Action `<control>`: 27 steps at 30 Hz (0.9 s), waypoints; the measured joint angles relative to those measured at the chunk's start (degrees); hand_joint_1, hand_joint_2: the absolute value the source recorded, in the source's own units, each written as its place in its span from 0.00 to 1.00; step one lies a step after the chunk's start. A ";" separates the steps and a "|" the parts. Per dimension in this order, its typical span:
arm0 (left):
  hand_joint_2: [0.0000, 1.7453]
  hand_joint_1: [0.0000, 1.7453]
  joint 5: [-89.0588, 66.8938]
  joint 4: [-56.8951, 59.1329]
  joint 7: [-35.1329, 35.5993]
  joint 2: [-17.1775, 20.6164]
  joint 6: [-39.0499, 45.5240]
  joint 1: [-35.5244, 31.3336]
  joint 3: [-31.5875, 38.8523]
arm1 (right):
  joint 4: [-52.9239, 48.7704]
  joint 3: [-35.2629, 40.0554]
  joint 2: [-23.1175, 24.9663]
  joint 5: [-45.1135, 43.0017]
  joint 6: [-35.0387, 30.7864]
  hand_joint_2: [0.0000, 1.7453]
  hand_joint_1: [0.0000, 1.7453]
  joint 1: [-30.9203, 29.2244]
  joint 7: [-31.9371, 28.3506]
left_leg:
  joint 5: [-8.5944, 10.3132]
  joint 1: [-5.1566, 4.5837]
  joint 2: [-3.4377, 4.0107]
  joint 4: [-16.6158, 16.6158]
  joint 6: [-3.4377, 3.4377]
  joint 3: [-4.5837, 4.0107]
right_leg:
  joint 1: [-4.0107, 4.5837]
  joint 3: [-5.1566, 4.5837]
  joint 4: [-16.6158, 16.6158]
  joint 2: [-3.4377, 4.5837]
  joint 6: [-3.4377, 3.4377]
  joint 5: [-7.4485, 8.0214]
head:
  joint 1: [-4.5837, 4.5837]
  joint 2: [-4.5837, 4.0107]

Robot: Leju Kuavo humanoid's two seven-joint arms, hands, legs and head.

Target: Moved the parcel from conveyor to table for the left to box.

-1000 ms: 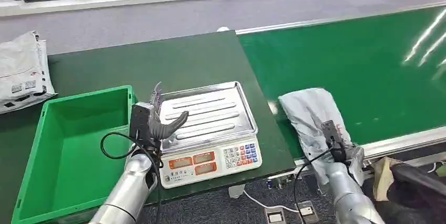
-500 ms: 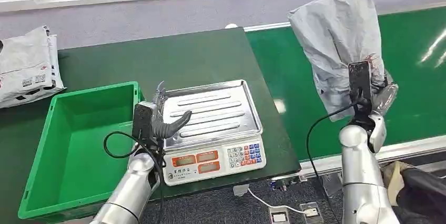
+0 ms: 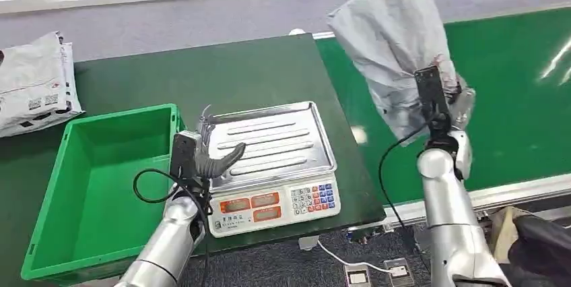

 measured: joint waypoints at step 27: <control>1.00 0.00 1.42 1.51 -1.73 0.50 5.09 -0.68 0.00 | 26.00 17.11 11.06 -10.36 11.91 1.00 1.00 -11.05 -3.47 | 0.13 0.03 -0.37 0.02 -0.19 -0.32 | 0.01 -0.39 0.17 -0.34 -0.07 -0.05 | 0.00 0.00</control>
